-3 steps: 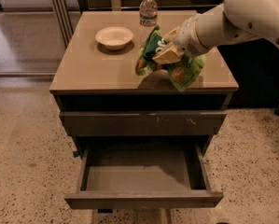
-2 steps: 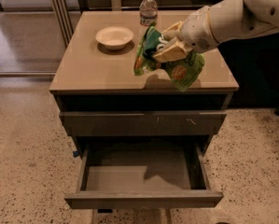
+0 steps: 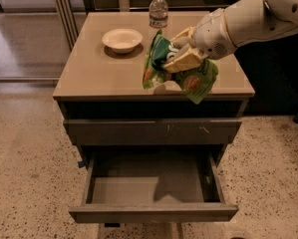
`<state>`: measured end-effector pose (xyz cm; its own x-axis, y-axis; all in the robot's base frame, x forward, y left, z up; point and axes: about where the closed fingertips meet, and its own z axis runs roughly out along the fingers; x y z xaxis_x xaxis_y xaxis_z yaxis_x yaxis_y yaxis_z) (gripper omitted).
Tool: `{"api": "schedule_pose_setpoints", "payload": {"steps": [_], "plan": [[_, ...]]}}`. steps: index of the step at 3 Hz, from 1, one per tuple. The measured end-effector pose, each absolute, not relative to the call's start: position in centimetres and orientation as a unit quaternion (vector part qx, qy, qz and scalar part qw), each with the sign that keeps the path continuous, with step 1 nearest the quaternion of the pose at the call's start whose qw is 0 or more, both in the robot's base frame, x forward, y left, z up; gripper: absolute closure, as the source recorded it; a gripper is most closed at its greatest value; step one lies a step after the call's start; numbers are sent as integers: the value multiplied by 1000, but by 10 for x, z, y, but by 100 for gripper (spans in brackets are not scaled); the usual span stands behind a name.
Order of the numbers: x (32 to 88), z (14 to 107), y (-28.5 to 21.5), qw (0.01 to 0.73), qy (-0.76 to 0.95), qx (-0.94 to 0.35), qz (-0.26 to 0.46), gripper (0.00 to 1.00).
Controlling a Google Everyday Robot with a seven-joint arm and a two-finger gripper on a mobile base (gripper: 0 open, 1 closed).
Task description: Place green rice chip bag into middle drawer
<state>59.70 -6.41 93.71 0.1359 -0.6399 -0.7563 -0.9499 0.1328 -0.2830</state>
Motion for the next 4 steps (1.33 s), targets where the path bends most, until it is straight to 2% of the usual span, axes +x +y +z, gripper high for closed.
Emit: {"api": "schedule_pose_setpoints", "payload": {"steps": [1,2,3,4], "plan": [[582,929,-59,402,618,-652,179,100],[535,916,-52,384,604,-673,185,100],[495,869,-57,358,613,-675,202,100],[481,770,-69,329,627,-673,216,100]]}}
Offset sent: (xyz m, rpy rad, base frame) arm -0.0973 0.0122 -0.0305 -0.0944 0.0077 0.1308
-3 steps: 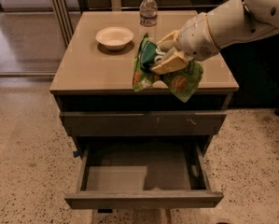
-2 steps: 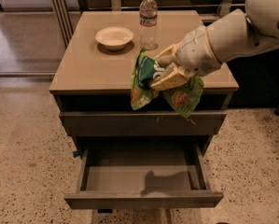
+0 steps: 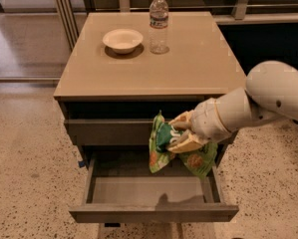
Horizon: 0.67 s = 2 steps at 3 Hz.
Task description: Place green rice chip bag into middle drawer
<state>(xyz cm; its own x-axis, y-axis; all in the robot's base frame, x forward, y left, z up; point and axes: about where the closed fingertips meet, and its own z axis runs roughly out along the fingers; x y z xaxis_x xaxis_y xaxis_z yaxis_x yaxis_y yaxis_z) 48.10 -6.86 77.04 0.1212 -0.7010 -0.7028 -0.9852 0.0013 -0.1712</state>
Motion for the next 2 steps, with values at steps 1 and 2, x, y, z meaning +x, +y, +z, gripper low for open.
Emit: {"api": "schedule_pose_setpoints", "payload": {"steps": [1,2], "plan": [[476,701,-75,304,633,-673,234,100],[476,701,-75,304,633,-673,234,100]]}}
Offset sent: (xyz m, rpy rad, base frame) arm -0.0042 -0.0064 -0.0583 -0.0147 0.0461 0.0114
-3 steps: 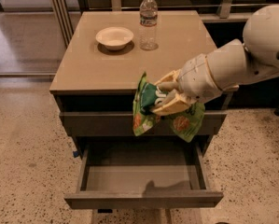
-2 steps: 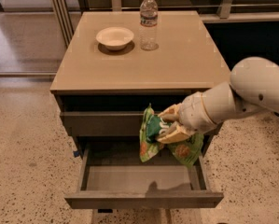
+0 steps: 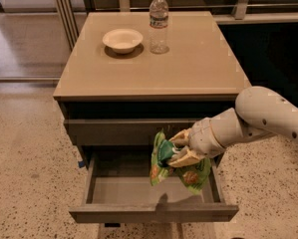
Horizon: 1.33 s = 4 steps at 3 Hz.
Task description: Place green rice chip bag into middle drawer
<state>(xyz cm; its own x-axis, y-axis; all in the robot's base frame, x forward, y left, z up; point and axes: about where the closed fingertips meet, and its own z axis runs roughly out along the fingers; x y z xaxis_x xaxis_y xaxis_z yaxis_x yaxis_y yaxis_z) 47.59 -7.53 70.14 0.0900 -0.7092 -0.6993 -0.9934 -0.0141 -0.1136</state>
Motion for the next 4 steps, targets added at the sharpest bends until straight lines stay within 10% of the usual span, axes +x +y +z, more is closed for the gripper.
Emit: {"api": "schedule_pose_setpoints", "payload": {"steps": [4], "plan": [[525,553,-86,313,615,-702,173,100]]}}
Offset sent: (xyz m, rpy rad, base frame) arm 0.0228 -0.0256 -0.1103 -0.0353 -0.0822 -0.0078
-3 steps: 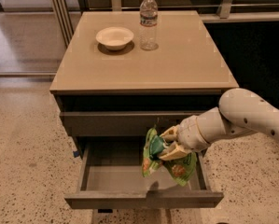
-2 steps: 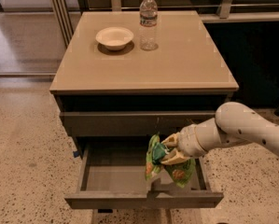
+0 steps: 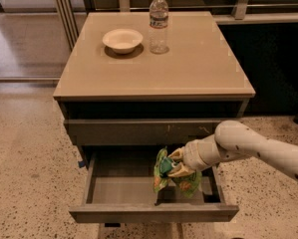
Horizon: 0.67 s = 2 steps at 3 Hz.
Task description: Place green rice chip bag into middle drawer
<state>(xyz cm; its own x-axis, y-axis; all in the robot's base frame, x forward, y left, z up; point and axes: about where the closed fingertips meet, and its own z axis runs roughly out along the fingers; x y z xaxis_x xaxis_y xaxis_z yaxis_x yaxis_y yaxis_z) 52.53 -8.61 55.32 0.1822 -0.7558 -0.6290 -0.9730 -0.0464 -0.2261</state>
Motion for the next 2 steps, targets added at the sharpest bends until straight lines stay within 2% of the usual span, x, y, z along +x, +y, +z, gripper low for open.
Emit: {"api": "schedule_pose_setpoints", "payload": {"steps": [1,2], "plan": [[540,511,-82,298,639,-695,140,100],[539,504,-82,297,639,-696,138,100]]}}
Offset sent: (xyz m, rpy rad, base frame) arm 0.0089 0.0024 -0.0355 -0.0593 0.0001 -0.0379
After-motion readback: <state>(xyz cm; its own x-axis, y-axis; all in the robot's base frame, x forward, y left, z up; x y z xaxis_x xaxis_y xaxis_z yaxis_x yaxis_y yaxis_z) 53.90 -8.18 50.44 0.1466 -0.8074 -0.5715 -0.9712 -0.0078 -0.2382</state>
